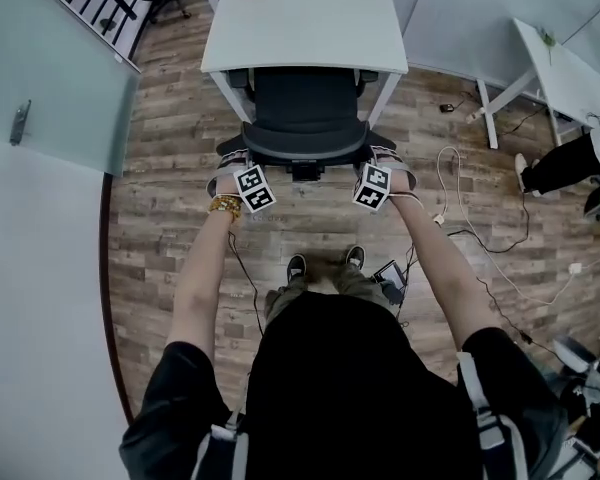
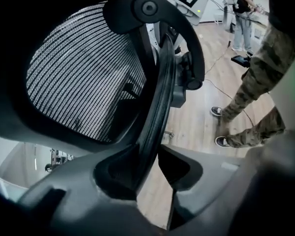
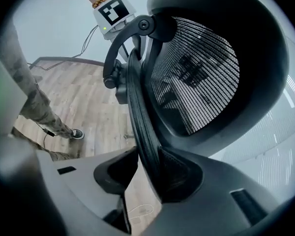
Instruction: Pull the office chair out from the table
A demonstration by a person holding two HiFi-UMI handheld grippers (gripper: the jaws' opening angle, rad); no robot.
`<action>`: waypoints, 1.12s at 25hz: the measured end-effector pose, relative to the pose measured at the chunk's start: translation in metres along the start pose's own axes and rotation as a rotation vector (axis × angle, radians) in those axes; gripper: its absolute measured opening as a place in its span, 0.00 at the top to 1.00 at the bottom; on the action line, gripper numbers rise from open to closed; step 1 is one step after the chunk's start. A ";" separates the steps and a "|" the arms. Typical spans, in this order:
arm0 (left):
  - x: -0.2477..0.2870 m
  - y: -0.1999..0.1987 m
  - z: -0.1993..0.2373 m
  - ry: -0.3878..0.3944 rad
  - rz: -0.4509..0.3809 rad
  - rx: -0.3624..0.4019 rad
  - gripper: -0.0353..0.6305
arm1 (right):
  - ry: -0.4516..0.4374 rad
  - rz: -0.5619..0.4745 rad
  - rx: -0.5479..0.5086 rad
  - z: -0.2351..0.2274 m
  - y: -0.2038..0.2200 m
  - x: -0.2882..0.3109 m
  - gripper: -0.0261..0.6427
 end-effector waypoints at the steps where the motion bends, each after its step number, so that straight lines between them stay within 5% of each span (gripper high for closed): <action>1: -0.001 0.006 0.002 0.005 -0.002 0.014 0.73 | 0.004 0.006 0.005 0.003 -0.006 0.000 0.78; 20: -0.004 0.023 0.009 0.042 -0.035 0.162 0.75 | 0.005 0.064 0.082 0.014 -0.025 -0.005 0.78; 28: -0.003 0.016 0.009 0.051 -0.037 0.162 0.75 | -0.002 0.092 0.104 0.012 -0.019 -0.004 0.77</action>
Point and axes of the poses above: the fingertips, and each gripper's own axes: x forward along the fingers, z to its left, y out of its underside, the point moved 9 cm from there along -x, backward along the fingers, and after that the axes turned 11 degrees about y, right-handed, at the moved point
